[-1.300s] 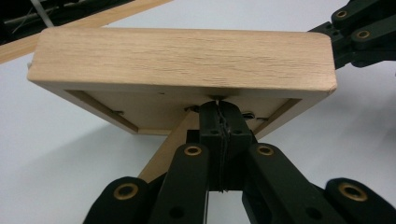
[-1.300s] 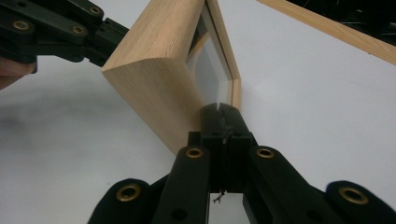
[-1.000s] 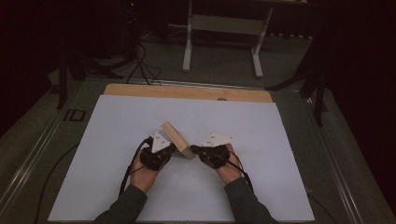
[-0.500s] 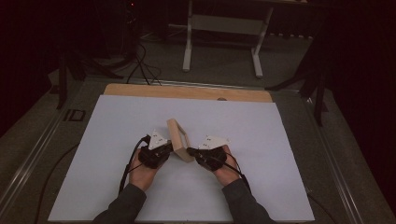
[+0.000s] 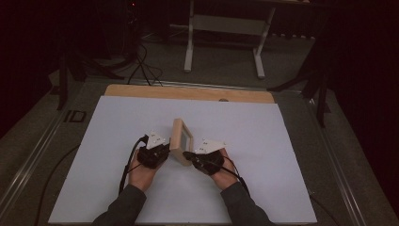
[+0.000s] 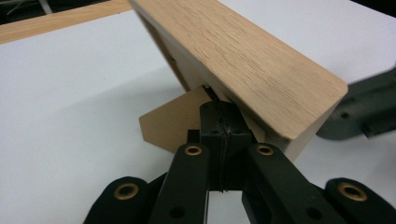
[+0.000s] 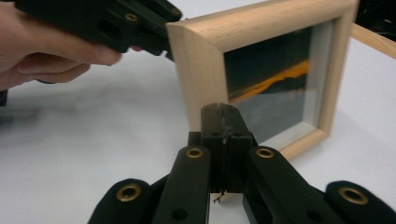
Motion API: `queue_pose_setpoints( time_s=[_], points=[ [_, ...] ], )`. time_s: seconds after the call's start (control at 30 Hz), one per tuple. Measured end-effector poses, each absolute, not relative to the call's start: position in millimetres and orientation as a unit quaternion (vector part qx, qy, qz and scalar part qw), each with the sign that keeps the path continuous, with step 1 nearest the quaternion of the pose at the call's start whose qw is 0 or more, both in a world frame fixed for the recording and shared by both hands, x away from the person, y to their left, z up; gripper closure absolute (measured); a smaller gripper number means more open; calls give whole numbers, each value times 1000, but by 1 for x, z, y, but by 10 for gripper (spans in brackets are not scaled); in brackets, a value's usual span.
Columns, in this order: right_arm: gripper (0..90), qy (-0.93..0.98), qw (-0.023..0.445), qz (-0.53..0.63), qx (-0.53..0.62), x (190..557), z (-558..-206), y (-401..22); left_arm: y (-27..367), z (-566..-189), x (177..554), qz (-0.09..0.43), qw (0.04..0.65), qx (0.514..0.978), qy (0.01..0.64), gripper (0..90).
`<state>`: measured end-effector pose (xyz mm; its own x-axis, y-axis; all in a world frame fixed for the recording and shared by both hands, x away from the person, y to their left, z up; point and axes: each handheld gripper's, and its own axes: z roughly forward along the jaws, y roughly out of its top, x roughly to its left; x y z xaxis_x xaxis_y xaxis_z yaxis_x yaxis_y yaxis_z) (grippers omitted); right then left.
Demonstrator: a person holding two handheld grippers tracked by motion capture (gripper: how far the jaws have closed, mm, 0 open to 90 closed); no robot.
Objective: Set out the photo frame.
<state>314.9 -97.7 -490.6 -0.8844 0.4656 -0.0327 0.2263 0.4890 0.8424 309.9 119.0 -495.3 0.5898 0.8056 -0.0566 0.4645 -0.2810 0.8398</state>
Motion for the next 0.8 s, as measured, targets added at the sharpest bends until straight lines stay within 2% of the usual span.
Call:
queue_pose_setpoints(
  time_s=[0.23,0.43,0.63,0.67,0.8],
  points=[
    [860,854,134,463,194,313,-491,-94,124,-496,310,194,445,770,413,872],
    [808,848,138,470,203,314,-486,-101,133,-495,310,196,446,764,423,795],
    [716,839,142,478,218,317,-483,-109,143,-492,309,197,458,751,433,684],
    [671,837,142,480,222,318,-482,-111,146,-490,308,198,462,746,437,661],
    [590,834,142,481,231,320,-482,-114,152,-487,306,203,466,737,446,599]
  ],
)
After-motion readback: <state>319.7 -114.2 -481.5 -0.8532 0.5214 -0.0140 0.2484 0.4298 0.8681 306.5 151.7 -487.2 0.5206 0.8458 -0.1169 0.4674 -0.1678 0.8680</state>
